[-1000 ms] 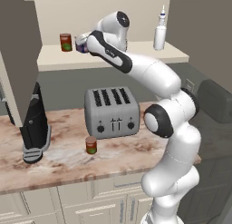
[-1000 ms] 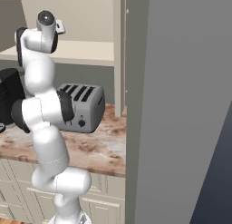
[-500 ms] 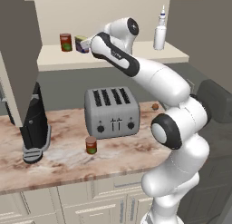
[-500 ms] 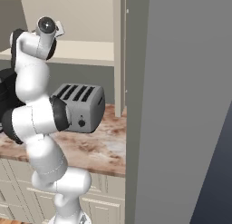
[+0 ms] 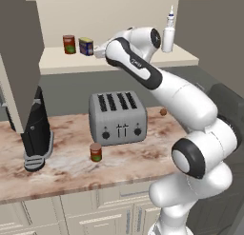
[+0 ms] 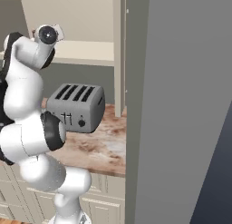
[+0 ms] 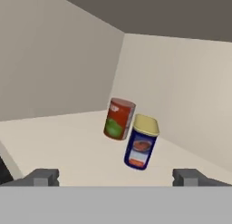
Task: Pick the cans from the counter and place them in their designated side in the cabinet.
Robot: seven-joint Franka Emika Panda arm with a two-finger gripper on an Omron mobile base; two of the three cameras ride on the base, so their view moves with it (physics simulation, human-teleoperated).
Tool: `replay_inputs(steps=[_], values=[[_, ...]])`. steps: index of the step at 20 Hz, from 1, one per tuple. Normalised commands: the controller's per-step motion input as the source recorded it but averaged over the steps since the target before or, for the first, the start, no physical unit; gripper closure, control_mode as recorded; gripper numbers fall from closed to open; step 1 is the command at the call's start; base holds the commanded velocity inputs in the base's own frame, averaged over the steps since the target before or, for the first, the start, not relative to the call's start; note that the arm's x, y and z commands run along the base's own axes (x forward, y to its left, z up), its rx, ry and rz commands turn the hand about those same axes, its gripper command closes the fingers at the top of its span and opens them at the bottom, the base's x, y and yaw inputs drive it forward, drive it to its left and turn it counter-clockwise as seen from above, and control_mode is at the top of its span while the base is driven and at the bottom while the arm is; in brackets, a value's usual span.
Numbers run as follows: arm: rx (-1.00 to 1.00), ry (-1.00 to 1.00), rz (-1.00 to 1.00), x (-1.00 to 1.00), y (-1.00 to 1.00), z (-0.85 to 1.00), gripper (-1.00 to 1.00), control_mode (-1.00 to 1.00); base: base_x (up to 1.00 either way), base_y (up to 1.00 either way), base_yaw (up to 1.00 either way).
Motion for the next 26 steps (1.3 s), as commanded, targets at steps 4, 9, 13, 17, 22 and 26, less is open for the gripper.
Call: replay_inputs(steps=[4,9,13,17,22,26], values=[[0.0,-0.06,0.01,-0.66,-0.05,0.0,-1.0,-1.0,0.0,0.0,0.0],[0.0,-0.04,0.01,-0.64,-0.01,0.01,-1.0,-1.0,0.0,0.0,0.0],[0.0,-0.04,0.0,-0.68,-0.08,0.0,-1.0,-1.0,0.0,0.0,0.0],[0.0,-0.04,0.0,-0.74,-0.15,0.0,-1.0,-1.0,0.0,0.0,0.0],[0.0,-0.01,0.0,-0.73,-0.18,0.0,-1.0,-1.0,0.0,0.0,0.0],[0.0,0.0,0.0,-0.71,-0.19,0.0,-1.0,-1.0,0.0,0.0,0.0]])
